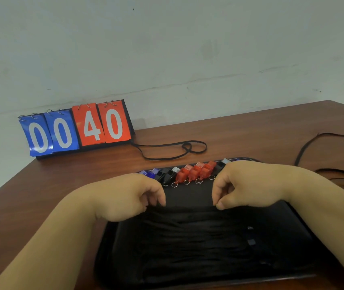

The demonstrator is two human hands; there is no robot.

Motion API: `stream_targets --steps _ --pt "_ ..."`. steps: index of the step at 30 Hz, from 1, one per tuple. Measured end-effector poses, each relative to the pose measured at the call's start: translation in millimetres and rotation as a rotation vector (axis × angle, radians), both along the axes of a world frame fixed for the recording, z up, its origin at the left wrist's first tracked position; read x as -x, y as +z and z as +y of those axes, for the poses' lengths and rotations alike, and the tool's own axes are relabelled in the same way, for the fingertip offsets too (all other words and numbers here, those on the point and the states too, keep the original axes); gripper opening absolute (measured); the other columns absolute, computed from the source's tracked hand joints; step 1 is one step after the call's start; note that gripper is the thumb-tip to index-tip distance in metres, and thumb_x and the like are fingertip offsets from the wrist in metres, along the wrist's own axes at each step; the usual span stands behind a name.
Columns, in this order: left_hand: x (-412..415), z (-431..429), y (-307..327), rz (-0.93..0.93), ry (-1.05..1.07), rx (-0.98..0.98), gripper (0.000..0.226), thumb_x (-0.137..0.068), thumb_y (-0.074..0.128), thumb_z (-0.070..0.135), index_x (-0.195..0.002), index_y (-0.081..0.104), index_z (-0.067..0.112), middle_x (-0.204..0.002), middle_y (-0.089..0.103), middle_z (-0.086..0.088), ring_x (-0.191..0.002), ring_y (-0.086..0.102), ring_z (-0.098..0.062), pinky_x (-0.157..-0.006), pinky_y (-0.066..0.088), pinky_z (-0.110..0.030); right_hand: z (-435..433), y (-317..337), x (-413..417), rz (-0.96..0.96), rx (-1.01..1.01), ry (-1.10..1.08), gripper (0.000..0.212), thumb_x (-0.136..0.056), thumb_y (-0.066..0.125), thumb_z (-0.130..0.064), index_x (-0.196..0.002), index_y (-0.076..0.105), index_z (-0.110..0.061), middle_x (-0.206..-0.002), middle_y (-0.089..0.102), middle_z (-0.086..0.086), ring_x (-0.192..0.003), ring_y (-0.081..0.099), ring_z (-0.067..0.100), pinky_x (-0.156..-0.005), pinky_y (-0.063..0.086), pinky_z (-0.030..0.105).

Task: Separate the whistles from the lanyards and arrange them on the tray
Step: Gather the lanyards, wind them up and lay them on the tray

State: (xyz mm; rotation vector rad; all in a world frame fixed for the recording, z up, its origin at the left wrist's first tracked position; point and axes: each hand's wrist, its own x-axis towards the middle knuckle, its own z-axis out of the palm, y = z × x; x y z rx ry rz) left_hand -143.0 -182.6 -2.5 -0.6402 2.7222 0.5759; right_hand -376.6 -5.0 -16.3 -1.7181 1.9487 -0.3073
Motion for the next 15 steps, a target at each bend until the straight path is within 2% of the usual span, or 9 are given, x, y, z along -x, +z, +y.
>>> stream_targets --steps 2,4,7,9,12,15 --pt "-1.0 1.1 1.6 0.009 0.014 0.002 0.061 -0.089 0.049 -0.009 -0.102 0.065 0.049 -0.107 0.064 0.019 -0.097 0.062 0.003 -0.085 0.052 -0.017 -0.2 0.6 -0.2 0.004 -0.006 0.003 0.007 -0.092 0.073 -0.032 -0.097 0.079 -0.031 -0.084 0.072 -0.023 -0.078 0.064 -0.014 -0.069 0.045 0.004" --pt "0.6 3.5 0.0 0.065 0.036 -0.005 0.052 -0.094 0.049 -0.003 -0.108 0.066 0.045 -0.109 0.064 0.019 -0.100 0.062 0.000 -0.088 0.052 -0.020 -0.6 1.6 -0.6 -0.003 -0.013 0.003 0.009 -0.093 0.072 -0.034 -0.098 0.079 -0.032 -0.089 0.074 -0.022 -0.081 0.065 -0.012 -0.069 0.046 0.007" --pt "5.6 8.8 -6.0 0.119 0.017 -0.048 0.017 -0.101 0.060 0.033 -0.111 0.065 0.045 -0.103 0.067 0.019 -0.091 0.064 0.001 -0.082 0.050 -0.019 0.2 3.7 -1.2 -0.012 -0.025 0.013 0.011 -0.094 0.070 -0.037 -0.099 0.079 -0.033 -0.098 0.075 -0.019 -0.088 0.067 -0.007 -0.077 0.048 0.011" --pt "7.6 9.5 -8.2 0.096 -0.013 -0.072 0.012 -0.096 0.066 0.044 -0.108 0.067 0.044 -0.098 0.068 0.018 -0.088 0.066 0.000 -0.079 0.052 -0.020 1.1 4.4 -1.5 -0.016 -0.022 0.019 0.011 -0.094 0.070 -0.037 -0.099 0.079 -0.033 -0.101 0.074 -0.015 -0.090 0.067 -0.004 -0.080 0.051 0.014" --pt "6.0 7.9 -7.0 0.058 -0.049 -0.110 0.016 -0.089 0.076 0.039 -0.103 0.069 0.042 -0.093 0.067 0.017 -0.087 0.067 -0.003 -0.078 0.054 -0.022 2.0 4.4 -1.4 -0.032 -0.029 0.031 0.010 -0.092 0.073 -0.036 -0.097 0.080 -0.032 -0.102 0.074 -0.011 -0.090 0.069 0.000 -0.083 0.053 0.016" --pt "3.6 6.4 -6.4 0.026 -0.086 -0.168 0.019 -0.087 0.080 0.032 -0.100 0.070 0.041 -0.093 0.068 0.015 -0.087 0.067 -0.006 -0.079 0.056 -0.024 1.7 5.2 -2.1 -0.034 -0.062 0.068 0.009 -0.091 0.074 -0.035 -0.097 0.080 -0.031 -0.097 0.076 -0.015 -0.087 0.069 -0.002 -0.084 0.054 0.019"
